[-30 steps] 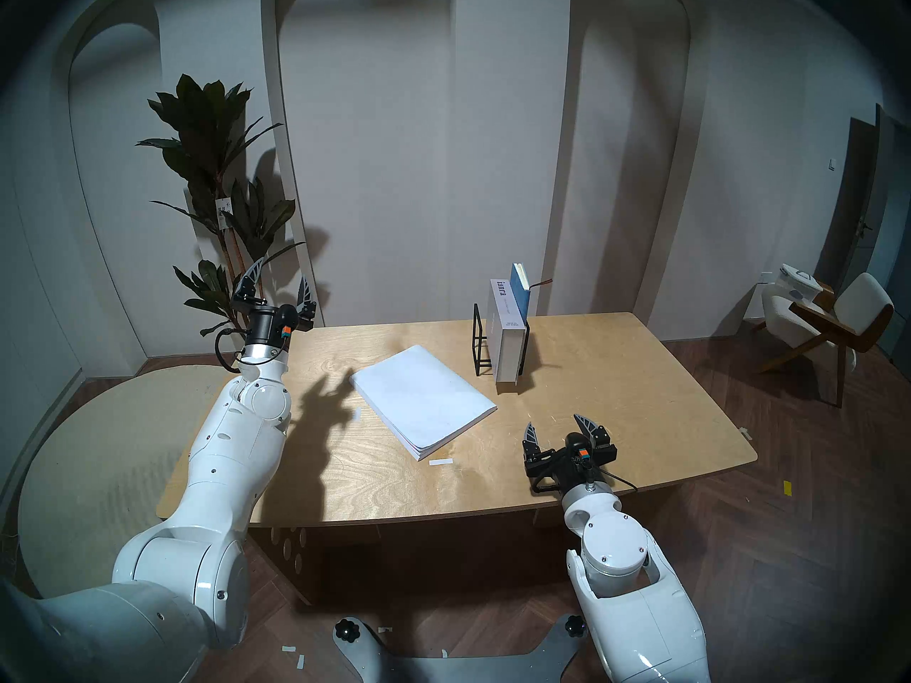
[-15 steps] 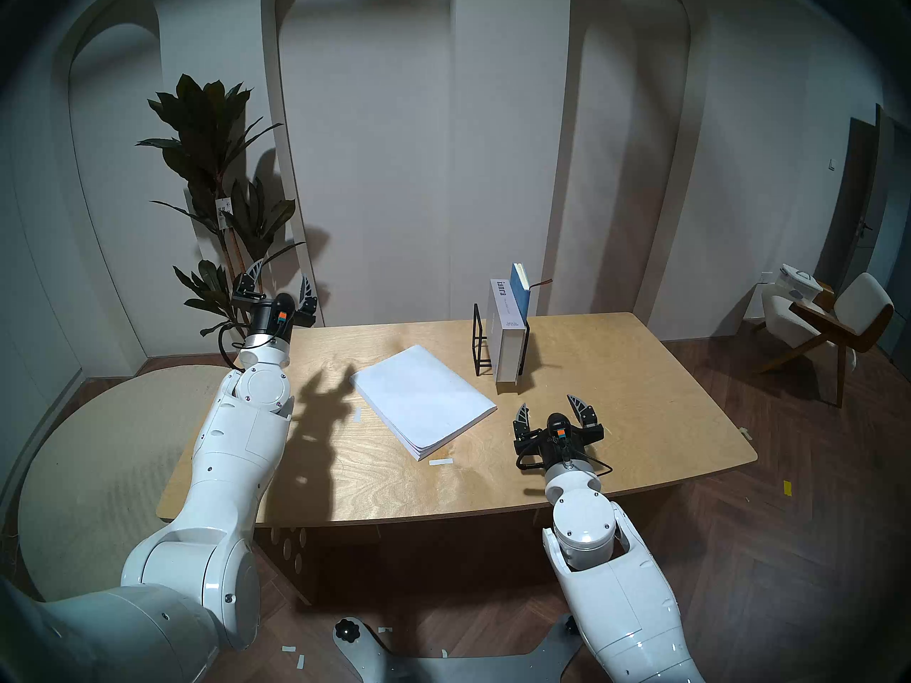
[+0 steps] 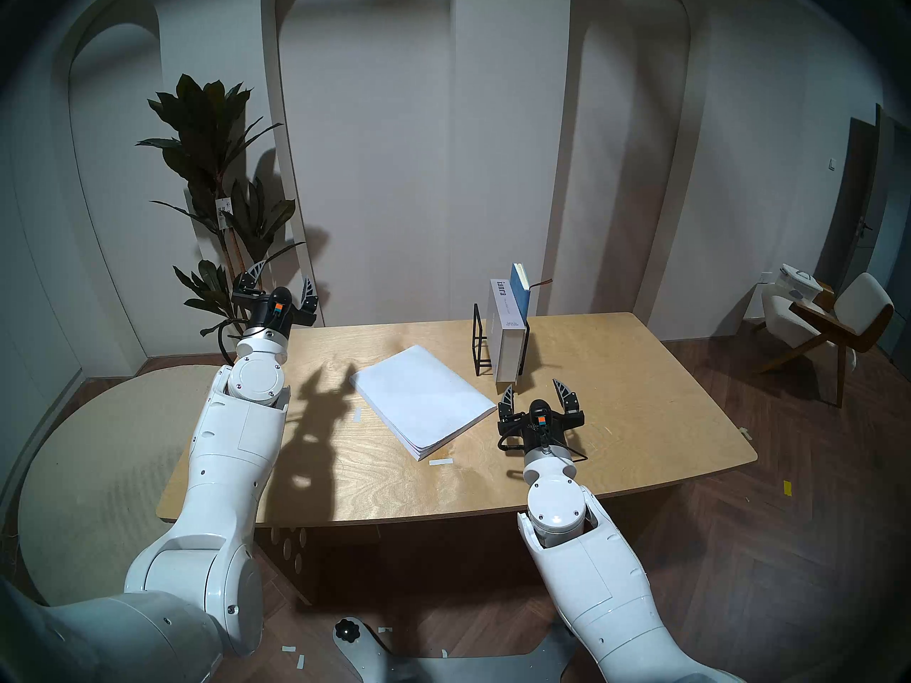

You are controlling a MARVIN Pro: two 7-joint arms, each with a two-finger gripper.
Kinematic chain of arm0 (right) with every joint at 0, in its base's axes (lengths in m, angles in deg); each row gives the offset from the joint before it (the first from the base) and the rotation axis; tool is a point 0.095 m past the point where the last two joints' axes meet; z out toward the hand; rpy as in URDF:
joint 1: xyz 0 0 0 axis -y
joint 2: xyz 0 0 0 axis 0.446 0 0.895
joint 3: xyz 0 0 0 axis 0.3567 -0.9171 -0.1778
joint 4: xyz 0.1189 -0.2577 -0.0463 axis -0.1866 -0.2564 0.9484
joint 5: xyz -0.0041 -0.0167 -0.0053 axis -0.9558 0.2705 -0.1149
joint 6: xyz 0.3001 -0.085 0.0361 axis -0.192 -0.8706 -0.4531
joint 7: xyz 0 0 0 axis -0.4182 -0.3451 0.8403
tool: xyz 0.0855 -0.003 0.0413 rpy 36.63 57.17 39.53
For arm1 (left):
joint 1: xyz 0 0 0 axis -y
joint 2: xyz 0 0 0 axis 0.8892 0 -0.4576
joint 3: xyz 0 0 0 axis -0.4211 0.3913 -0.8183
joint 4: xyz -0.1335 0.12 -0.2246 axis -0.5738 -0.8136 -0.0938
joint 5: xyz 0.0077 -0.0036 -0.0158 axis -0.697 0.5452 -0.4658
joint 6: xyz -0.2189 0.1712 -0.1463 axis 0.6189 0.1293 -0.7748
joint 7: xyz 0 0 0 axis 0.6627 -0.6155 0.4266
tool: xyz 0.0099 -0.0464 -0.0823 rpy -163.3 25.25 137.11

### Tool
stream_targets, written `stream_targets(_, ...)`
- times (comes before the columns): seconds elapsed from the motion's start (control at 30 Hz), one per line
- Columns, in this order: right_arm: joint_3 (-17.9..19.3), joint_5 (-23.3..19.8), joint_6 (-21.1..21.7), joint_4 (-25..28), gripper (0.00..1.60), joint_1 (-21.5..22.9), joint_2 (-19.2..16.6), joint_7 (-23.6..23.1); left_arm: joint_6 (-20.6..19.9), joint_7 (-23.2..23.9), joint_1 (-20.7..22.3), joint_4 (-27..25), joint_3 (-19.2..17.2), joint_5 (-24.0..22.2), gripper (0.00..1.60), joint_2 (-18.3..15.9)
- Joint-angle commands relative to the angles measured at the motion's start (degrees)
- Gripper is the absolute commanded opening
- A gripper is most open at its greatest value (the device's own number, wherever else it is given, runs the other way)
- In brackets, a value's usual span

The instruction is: Stack the books into one stack

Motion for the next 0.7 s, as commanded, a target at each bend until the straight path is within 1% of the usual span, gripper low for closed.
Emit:
stream_targets(0.0, -1.1, 0.2, -7.2, -4.9, 1.60, 6.5, 1.1, 0.5, -2.7, 3.3, -0.3, -4.7, -0.7, -1.8, 1.60, -0.2)
stream_targets(0.1, -1.7, 0.5, -9.3, -6.7, 1.60, 8.0, 1.2, 0.6, -3.9, 4.4, -0.7, -5.7, -0.9, -2.3, 1.60, -0.2)
stream_targets(0.13, -1.7, 0.5, -10.6, -7.7, 1.60, 8.7, 1.6, 1.1, -4.4, 4.9, -0.9, -6.1, -1.0, -2.5, 1.60, -0.2)
stream_targets(0.17, -1.6, 0.5, -10.8, -7.7, 1.60, 8.8, 2.0, 1.4, -4.8, 5.3, -1.0, -6.5, -1.0, -2.7, 1.60, -0.2)
stream_targets(0.23, -1.4, -0.3, -12.2, -9.9, 1.60, 10.5, 2.8, 2.1, -5.8, 6.2, -1.3, -7.3, -1.2, -3.1, 1.60, -0.2)
stream_targets(0.47, -1.0, -0.1, -14.9, -15.6, 1.60, 14.2, 5.0, 5.2, -9.0, 8.8, -2.4, -10.1, -1.6, -4.2, 1.60, -0.2)
stream_targets(0.67, -1.3, 0.2, -17.8, -21.6, 1.60, 17.6, 4.9, 6.4, -11.9, 10.8, -3.3, -12.4, -1.9, -5.0, 1.60, -0.2)
